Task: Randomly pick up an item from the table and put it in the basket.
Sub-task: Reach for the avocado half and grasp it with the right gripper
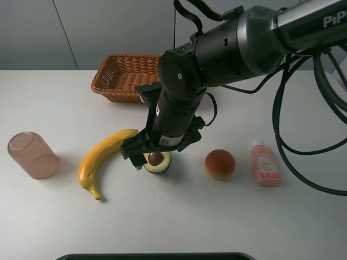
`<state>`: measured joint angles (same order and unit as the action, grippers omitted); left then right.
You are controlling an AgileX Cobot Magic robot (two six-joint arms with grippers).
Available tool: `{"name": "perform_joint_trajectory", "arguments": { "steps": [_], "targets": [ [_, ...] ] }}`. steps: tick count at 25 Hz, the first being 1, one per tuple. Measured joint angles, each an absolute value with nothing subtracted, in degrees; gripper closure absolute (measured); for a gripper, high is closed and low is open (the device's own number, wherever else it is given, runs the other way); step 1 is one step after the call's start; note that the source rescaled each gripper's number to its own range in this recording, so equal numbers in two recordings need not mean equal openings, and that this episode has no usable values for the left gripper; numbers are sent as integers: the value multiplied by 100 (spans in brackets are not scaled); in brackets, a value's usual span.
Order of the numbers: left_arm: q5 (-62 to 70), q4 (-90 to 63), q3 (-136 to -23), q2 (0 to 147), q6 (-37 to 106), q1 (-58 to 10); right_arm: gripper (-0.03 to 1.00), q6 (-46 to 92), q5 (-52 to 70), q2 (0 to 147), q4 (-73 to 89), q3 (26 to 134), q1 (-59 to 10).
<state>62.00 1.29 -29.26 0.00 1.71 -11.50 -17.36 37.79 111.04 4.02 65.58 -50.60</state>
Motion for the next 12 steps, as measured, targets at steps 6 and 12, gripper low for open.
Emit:
{"name": "perform_joint_trajectory", "arguments": {
  "steps": [6,12],
  "targets": [
    [6200,129,-2926,0,171,-1150,-1,-1727,3572,11289,380,6558,-5060],
    [6200,129,-2926,0,171,-1150,-1,-1713,3499,11437,357,6558,-5060]
  ]
}}
